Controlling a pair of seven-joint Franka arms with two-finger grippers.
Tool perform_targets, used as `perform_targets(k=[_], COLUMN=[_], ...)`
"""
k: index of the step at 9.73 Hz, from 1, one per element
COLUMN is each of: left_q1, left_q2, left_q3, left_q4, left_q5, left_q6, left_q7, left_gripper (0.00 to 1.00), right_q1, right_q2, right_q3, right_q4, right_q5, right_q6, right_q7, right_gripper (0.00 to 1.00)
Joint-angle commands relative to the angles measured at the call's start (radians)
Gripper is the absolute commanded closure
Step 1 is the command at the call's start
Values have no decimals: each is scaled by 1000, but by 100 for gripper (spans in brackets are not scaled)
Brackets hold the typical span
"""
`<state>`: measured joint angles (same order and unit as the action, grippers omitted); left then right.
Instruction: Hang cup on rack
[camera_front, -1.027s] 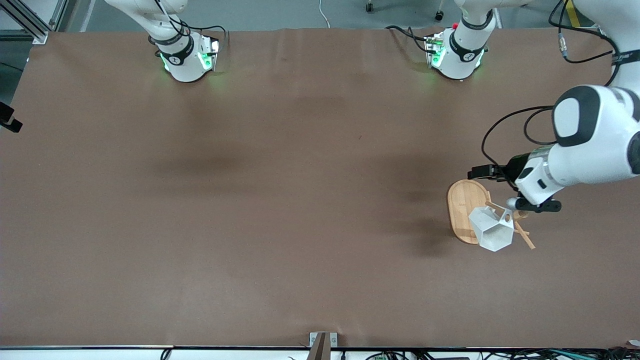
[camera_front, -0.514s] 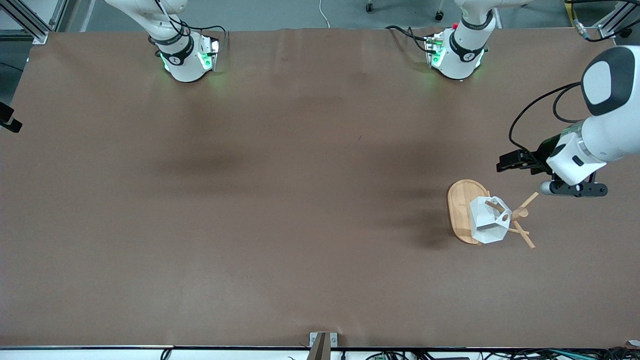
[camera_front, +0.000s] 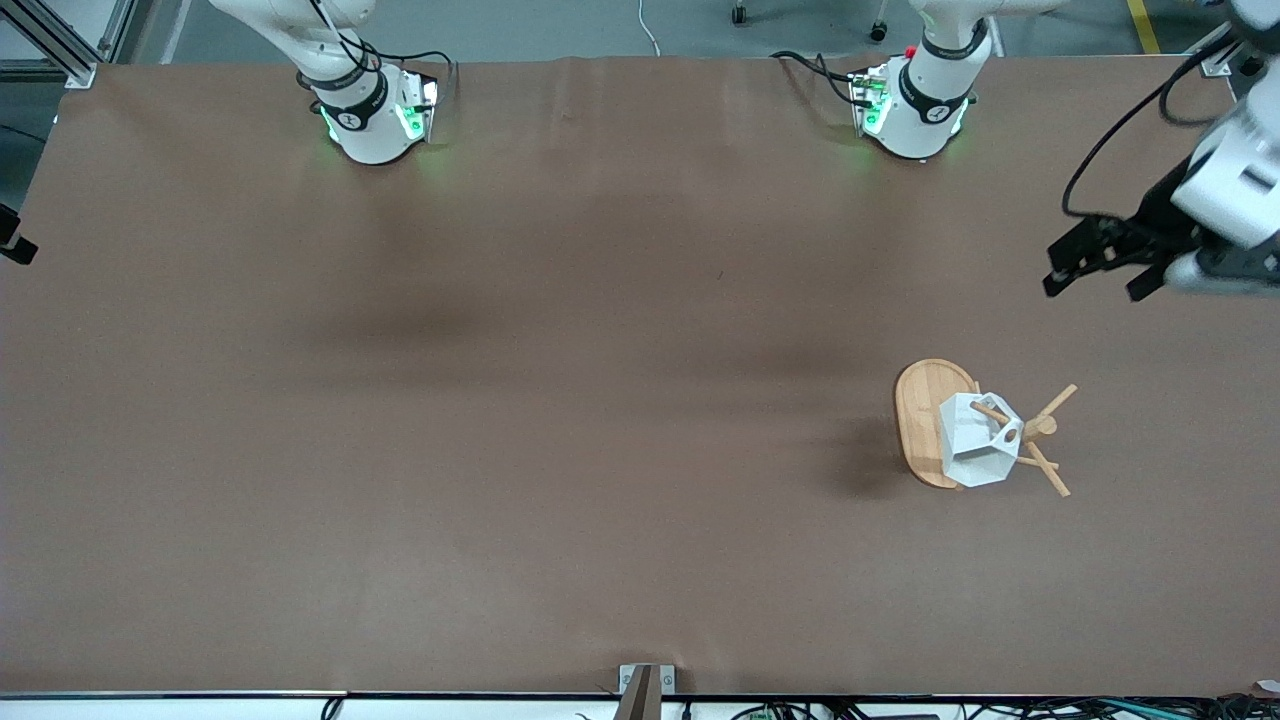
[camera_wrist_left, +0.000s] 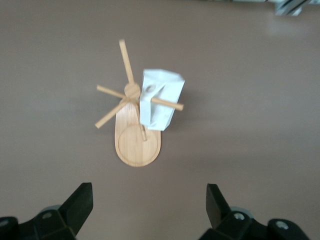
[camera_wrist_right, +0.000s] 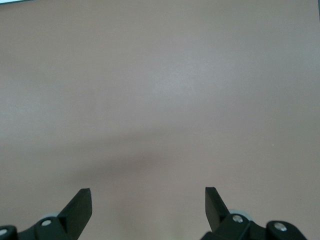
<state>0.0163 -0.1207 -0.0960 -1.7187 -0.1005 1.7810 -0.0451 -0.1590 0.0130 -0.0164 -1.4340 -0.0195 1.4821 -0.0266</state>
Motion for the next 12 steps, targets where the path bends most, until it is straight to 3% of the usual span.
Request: perform_targets(k=[1, 4, 6, 9, 12], left_q1=[-28, -84, -75, -73, -65], left_q2=[15, 41, 126, 133, 124], left_q3=[10, 79, 64, 59, 6], left_q4=[92, 168, 273, 261, 248], left_q5=[24, 25, 28, 34, 93], left_q6=[-130, -268, -336, -336, -336], left_q7=[-9, -15, -4, -4, -24], left_gripper=[0, 0, 0, 0, 0], right_q1=[9, 9, 6, 24, 26], right_q2=[-8, -8, -8, -10, -10], right_q3=[-13, -11, -11, -2, -2], right_q4=[-9, -8, -8, -8, -9], right_q5=[3, 3, 3, 3, 3], right_q6=[-3, -3, 0, 0, -2], right_q7=[-9, -9, -9, 5, -4], right_gripper=[0, 0, 0, 0, 0])
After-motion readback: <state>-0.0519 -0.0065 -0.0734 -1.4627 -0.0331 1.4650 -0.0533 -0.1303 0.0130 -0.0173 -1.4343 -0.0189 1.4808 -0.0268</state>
